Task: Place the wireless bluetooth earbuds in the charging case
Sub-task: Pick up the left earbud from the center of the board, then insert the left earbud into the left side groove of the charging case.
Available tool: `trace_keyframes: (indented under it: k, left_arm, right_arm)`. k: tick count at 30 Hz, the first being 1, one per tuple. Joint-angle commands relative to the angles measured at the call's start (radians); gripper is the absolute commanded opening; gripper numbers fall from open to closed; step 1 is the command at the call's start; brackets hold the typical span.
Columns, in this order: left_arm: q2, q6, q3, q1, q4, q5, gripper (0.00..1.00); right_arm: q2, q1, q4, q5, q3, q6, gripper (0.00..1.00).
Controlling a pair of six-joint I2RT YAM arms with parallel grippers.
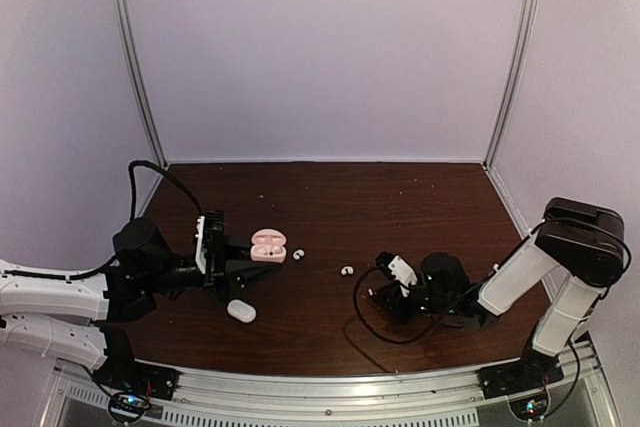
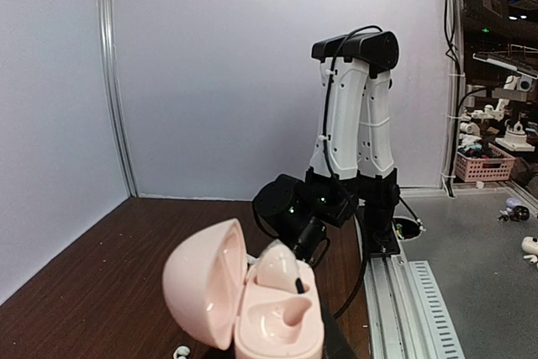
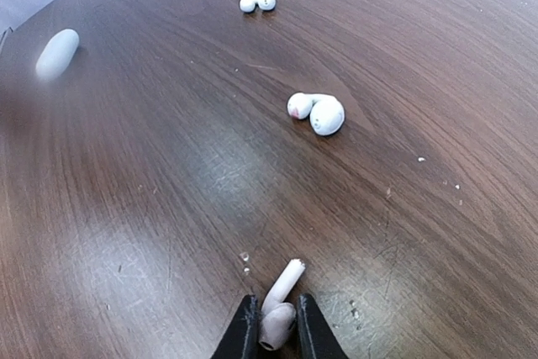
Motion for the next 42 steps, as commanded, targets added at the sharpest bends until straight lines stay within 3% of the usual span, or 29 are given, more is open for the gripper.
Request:
trace_keyframes:
  k: [1,11,21,27,33,42]
  left_arm:
    - [0.001,0.027,-0.009,0.007,0.030,-0.007,0.00]
    - [0.043,0.164,-0.018,0.005,-0.016,-0.005,0.00]
    - [0.020,0.354,-0.030,-0.017,-0.134,-0.067,0.00]
    - [0.005,0.448,-0.030,-0.043,-0.195,-0.184,0.00]
    - [0.028,0.469,-0.025,-0.050,-0.192,-0.206,0.00]
    - [0.124,0.383,0.025,-0.047,-0.149,0.006,0.00]
  right_arm:
    - [-0.099,0.007,-0.202,-0.008,0.048,0.035,0.15]
    - [-0.311,0.005,-0.633,-0.158,0.251,0.132,0.14]
    - [-0.482,0.018,-1.101,-0.237,0.536,0.109,0.14]
    - [-0.476,0.069,-1.271,-0.322,0.683,0.132,0.14]
    - [-0.408,0.125,-1.419,-0.403,0.868,0.146,0.14]
    - [-0.285,0.221,-1.591,-0.454,1.063,0.070,0.14]
